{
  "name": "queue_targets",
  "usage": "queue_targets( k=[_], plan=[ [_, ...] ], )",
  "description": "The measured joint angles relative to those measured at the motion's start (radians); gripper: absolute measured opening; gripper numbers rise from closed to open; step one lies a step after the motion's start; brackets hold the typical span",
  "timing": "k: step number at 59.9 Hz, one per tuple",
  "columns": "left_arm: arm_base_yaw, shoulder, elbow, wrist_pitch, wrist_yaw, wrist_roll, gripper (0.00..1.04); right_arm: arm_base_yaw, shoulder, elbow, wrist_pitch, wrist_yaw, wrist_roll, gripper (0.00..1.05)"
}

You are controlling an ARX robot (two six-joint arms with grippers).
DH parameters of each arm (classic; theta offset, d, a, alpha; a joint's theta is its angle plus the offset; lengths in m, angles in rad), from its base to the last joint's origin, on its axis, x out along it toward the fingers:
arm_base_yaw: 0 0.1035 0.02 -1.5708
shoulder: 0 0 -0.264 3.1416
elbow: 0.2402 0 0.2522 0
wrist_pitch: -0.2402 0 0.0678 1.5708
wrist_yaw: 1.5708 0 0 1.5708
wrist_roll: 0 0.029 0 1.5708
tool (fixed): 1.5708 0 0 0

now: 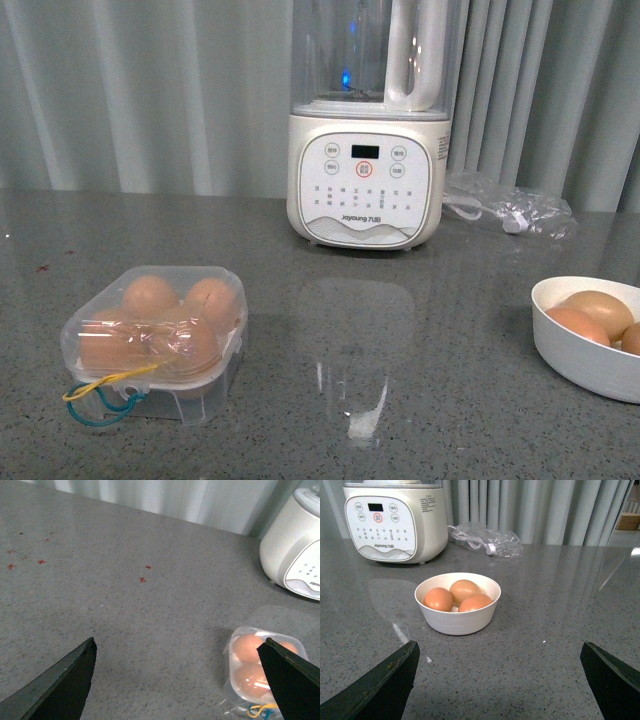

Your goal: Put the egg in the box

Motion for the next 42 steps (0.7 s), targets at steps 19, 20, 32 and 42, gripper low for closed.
queue_targets(
  k=[19,20,32,42],
  plan=[
    [0.092,-0.283,-0.259,0.183,0.212,0.108,0.68,0.0,0.0,0.0,0.0,0.0,0.0,0.98],
    [0.075,-0.295,-0.275,0.19,0.193,0.113,0.65,0.0,0.0,0.0,0.0,0.0,0.0,0.98],
    [-0.031,-0.374,-0.418,0.231,0.099,0.127,0.23,0.0,0.0,0.0,0.0,-0.001,0.0,0.98],
    [-0.031,-0.424,-0.477,0.248,0.095,0.133,0.04,0.0,0.0,0.0,0.0,0.0,0.0,0.98]
  ],
)
